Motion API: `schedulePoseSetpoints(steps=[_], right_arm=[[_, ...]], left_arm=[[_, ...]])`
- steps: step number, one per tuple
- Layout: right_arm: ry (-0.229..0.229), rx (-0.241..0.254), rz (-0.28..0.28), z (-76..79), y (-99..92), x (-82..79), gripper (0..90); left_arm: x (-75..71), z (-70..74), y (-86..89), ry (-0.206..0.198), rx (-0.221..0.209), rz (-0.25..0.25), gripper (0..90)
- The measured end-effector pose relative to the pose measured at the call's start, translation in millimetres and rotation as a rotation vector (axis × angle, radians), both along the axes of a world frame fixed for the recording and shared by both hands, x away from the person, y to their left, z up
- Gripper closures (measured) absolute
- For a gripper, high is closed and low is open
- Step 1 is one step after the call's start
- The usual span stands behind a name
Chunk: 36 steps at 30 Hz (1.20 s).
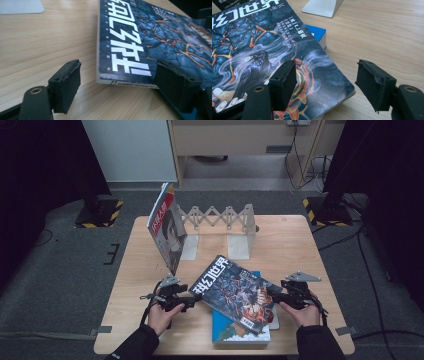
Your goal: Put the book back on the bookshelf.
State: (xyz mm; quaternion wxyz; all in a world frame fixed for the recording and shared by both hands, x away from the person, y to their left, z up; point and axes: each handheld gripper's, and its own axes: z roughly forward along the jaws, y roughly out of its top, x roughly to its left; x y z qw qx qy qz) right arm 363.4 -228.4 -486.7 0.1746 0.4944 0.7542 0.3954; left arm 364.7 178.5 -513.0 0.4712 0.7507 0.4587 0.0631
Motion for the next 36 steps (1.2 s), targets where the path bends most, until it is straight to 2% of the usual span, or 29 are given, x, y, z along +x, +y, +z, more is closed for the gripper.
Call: schedulePoseSetpoints(steps=[8,16,23,27,30,33,36], right_arm=[[0.018,0.008,0.017,-4.3,3.2,1.4,31.2],[0.015,0.020,0.013,-7.2,3.8,0.7,29.7],[0.008,0.022,0.012,-8.4,3.7,0.7,28.7],[0.013,0.042,0.001,-9.8,2.8,0.5,28.1],[0.010,0.038,0.003,-9.9,2.8,0.4,28.1],[0.001,0.028,0.000,-9.7,3.9,-0.4,29.1],[-0.006,0.023,0.000,-9.8,4.2,-1.4,30.3]], left_arm=[[4.9,-6.1,-0.5,0.016,-0.049,-0.029,20.0],[10.8,-13.0,-3.7,0.071,-0.122,-0.037,20.1],[14.0,-15.7,-9.3,0.099,-0.163,-0.047,23.6],[16.4,-17.3,-10.3,0.119,-0.184,-0.047,23.5],[16.0,-14.8,-8.3,0.114,-0.182,-0.042,27.2],[15.2,-7.4,-5.9,0.121,-0.162,-0.043,33.2],[12.4,1.0,-2.9,0.116,-0.186,-0.041,39.0]])
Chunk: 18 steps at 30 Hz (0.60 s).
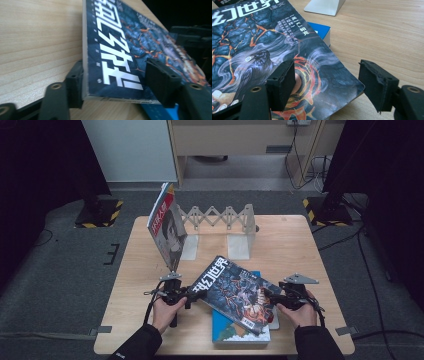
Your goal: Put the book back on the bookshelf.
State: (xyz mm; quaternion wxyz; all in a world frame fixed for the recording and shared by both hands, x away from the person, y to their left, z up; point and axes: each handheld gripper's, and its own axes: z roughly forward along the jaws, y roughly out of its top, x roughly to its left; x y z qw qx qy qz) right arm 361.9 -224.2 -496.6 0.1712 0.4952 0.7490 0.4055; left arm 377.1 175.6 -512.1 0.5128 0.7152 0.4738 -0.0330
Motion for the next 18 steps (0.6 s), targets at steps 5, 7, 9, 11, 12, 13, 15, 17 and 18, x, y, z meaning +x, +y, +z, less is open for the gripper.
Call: schedulePoseSetpoints(steps=[5,7,9,11,12,13,15,17,18], right_arm=[[-0.006,-0.005,-0.001,-0.4,-1.3,-0.2,31.6],[-0.007,-0.005,-0.002,-0.4,-1.2,-0.4,32.1],[-0.009,-0.008,0.000,-0.3,-1.2,-0.5,32.4],[-0.007,-0.004,-0.002,-0.4,-1.2,-0.5,32.4],[-0.007,-0.002,-0.003,-0.5,-1.1,-0.5,32.4],[-0.005,-0.001,-0.004,-0.5,-1.1,-0.5,32.3],[-0.005,0.002,-0.005,-0.7,-1.0,-0.5,32.2],[-0.005,0.004,-0.004,-0.7,-1.1,-0.3,31.8],[-0.006,0.006,-0.007,-0.8,-1.1,-0.2,31.6]], left_arm=[[-5.3,14.4,2.6,-0.018,-0.090,-0.004,47.7],[-6.9,17.7,0.4,-0.008,-0.085,-0.017,49.8],[-7.5,18.7,-1.9,-0.004,-0.072,-0.016,49.9],[-6.0,17.6,-2.4,0.009,-0.085,-0.023,50.1],[-5.1,16.9,-3.5,0.021,-0.096,-0.031,50.7],[-4.6,16.1,-5.1,0.027,-0.095,-0.040,50.9],[-3.9,14.9,-9.5,0.036,-0.083,-0.048,50.5],[-2.4,14.1,-13.0,0.048,-0.082,-0.055,50.1],[-2.0,13.9,-13.6,0.051,-0.081,-0.056,50.1]])
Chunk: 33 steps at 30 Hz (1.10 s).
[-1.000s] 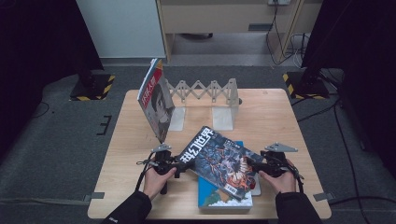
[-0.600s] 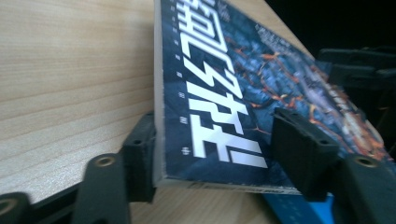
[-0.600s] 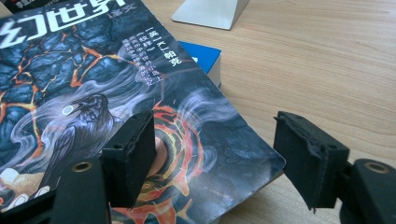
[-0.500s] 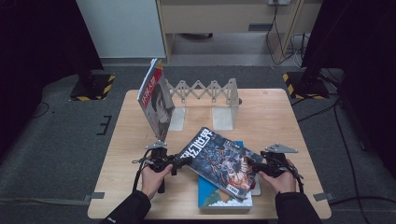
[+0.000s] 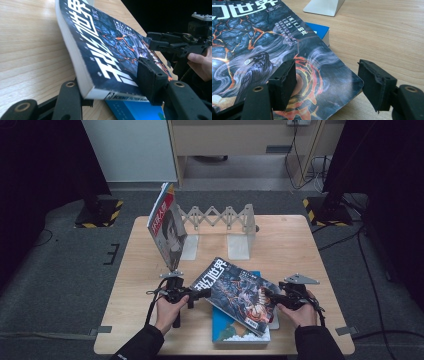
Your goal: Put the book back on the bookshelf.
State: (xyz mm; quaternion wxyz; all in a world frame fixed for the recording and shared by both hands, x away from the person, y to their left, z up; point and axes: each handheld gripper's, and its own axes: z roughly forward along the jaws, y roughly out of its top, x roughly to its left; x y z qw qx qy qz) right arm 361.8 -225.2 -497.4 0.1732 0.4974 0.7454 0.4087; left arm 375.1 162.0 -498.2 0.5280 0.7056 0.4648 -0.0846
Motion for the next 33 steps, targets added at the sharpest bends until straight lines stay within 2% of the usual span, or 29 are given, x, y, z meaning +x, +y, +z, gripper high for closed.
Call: schedulePoseSetpoints(steps=[4,6,8,9,11,13,14,17,21,29,33], right_arm=[[0.008,0.003,-0.004,0.0,0.0,0.4,30.1],[0.011,0.006,-0.007,-0.2,0.2,0.8,28.6],[0.021,0.030,-0.007,-2.0,2.3,0.9,18.3],[0.024,0.046,-0.014,-5.1,5.4,0.7,16.2],[0.015,0.044,0.001,-4.9,7.8,-0.1,20.5],[0.009,0.025,0.007,-3.3,9.4,-0.6,20.5],[0.010,0.034,0.002,-3.7,9.3,-0.5,20.1],[0.019,0.050,-0.002,-5.2,7.2,0.0,19.4],[0.014,0.044,0.001,-5.1,7.4,0.1,18.8],[0.002,0.033,-0.004,-3.3,4.6,0.5,23.3],[0.004,0.043,-0.008,-2.7,2.5,0.8,25.9]], left_arm=[[3.2,-3.3,-3.3,0.012,0.016,0.002,48.0],[4.1,-4.8,-5.5,0.025,0.011,0.000,47.9],[4.7,-6.0,-8.5,0.037,0.014,0.005,47.6],[4.9,-6.5,-10.0,0.050,0.015,0.011,47.6],[5.2,-6.8,-11.9,0.067,0.019,0.022,47.8],[5.3,-6.8,-12.7,0.074,0.020,0.029,48.1],[5.6,-6.8,-12.6,0.075,0.019,0.030,48.5],[5.4,-7.0,-12.0,0.066,0.011,0.025,51.1],[4.6,-5.1,-11.0,0.049,-0.005,0.017,54.9],[4.2,7.6,-9.5,0.041,-0.019,0.011,61.9],[4.5,18.1,-2.9,0.038,-0.030,0.026,65.3]])
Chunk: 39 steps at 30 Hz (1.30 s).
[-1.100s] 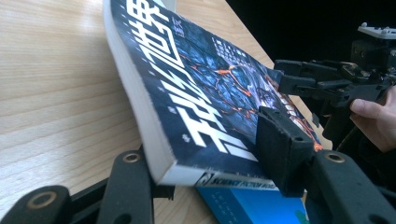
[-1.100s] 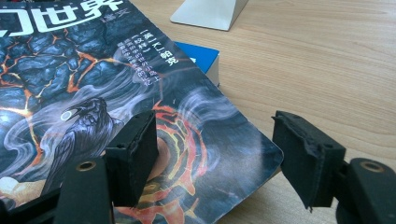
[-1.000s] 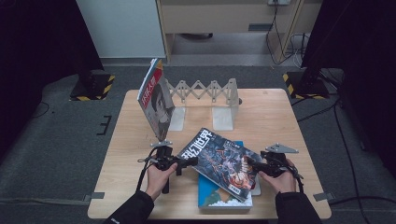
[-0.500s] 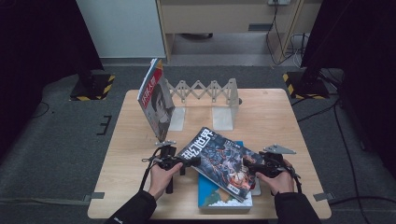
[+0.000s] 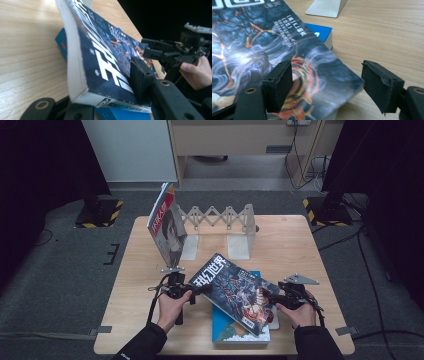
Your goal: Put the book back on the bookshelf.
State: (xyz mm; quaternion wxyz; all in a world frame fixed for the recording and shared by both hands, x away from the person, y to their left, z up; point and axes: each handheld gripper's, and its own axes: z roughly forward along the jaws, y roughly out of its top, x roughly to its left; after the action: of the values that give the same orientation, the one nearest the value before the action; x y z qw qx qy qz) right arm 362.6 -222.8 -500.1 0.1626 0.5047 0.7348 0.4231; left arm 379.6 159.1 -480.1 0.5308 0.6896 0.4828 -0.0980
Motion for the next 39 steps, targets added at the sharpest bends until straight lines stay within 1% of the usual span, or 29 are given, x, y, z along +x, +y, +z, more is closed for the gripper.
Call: schedulePoseSetpoints(steps=[2,3,6,8,11,15,18,20,25,30,32,34,35,36,39], right_arm=[[0.000,-0.003,0.001,0.3,-1.0,0.2,26.1],[-0.001,-0.001,-0.003,0.5,-1.8,0.3,26.5],[-0.002,0.002,-0.016,1.2,-4.2,0.2,27.0],[-0.003,0.005,-0.028,1.2,-6.0,0.3,27.2],[0.002,0.000,-0.035,1.2,-9.0,0.4,27.2],[0.000,-0.011,-0.052,0.4,-12.3,1.1,27.4],[-0.003,-0.015,-0.061,0.1,-14.9,1.7,27.5],[0.003,-0.020,-0.063,0.1,-16.7,1.5,27.6],[-0.001,-0.027,-0.079,-0.5,-20.8,2.2,28.4],[0.001,-0.038,-0.088,-1.6,-25.7,2.5,28.8],[0.005,-0.035,-0.096,-1.7,-26.7,2.5,28.9],[0.004,-0.042,-0.093,-2.1,-27.9,2.7,29.0],[0.001,-0.044,-0.092,-2.2,-28.3,2.8,29.1],[0.002,-0.043,-0.092,-2.1,-28.7,2.7,29.1],[0.002,-0.038,-0.096,-1.7,-29.2,2.5,29.3]], left_arm=[[-0.1,2.5,1.6,-0.004,-0.001,0.007,66.7],[0.1,7.7,5.9,-0.013,-0.005,0.023,67.6],[0.2,16.0,13.2,-0.023,-0.015,0.048,69.7],[0.0,21.3,18.3,-0.027,-0.028,0.068,71.1],[-0.2,27.7,22.9,-0.039,-0.023,0.078,72.3],[-2.0,37.6,26.3,-0.068,-0.017,0.085,73.5],[-3.4,45.6,28.1,-0.094,-0.022,0.089,74.7],[-4.5,50.9,29.6,-0.104,-0.030,0.095,75.5],[-6.3,63.8,34.1,-0.121,-0.048,0.114,78.1],[-7.4,76.2,38.4,-0.136,-0.061,0.120,80.2],[-7.0,80.7,39.1,-0.143,-0.065,0.123,81.0],[-6.8,85.3,38.5,-0.151,-0.069,0.131,81.5],[-6.8,85.3,38.5,-0.151,-0.069,0.131,81.6],[-6.8,87.5,37.0,-0.160,-0.060,0.129,81.7],[-6.8,88.8,35.8,-0.161,-0.058,0.129,81.7]])
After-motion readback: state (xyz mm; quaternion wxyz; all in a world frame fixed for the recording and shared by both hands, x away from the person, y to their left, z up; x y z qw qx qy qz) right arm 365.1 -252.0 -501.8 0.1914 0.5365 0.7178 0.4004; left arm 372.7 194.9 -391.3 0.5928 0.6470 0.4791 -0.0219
